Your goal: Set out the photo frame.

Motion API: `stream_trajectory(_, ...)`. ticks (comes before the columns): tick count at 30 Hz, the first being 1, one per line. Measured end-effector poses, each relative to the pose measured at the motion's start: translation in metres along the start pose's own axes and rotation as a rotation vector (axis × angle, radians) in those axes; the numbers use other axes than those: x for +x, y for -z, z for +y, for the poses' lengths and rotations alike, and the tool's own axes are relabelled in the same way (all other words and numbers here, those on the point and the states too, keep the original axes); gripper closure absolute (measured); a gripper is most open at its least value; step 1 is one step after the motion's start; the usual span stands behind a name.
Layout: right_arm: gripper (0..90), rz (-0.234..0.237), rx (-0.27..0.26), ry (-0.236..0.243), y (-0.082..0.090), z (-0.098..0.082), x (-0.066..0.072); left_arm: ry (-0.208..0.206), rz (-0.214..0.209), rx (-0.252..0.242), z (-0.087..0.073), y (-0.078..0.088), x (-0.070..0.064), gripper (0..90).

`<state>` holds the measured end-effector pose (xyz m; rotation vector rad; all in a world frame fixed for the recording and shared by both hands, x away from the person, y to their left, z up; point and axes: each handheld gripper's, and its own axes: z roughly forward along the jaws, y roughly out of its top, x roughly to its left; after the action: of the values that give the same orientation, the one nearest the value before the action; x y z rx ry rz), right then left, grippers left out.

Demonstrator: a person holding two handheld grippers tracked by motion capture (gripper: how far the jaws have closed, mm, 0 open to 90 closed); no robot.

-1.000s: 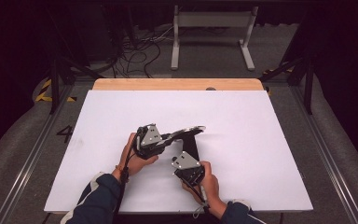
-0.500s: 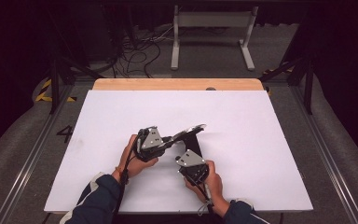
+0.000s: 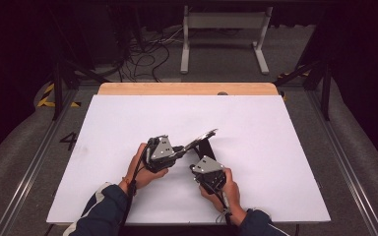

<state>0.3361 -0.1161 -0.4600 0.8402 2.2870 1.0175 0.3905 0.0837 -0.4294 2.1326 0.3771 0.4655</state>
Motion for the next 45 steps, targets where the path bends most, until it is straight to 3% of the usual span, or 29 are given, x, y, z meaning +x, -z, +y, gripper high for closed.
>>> stream_trajectory(7, 90.0, 0.008, 0.002, -0.018, 0.002, -0.003, -0.006, -0.004, -0.011, -0.005, 0.002, -0.001, -0.003, 79.4)
stream_trajectory(21, 90.0, 0.037, 0.005, -0.008, 0.004, -0.006, -0.015, 0.009, -0.032, -0.014, 0.001, -0.003, -0.003, 79.5)
stream_trajectory(45, 88.5, 0.037, 0.007, 0.003, 0.005, -0.007, -0.031, 0.003, -0.042, -0.015, 0.005, -0.007, -0.011, 79.2)
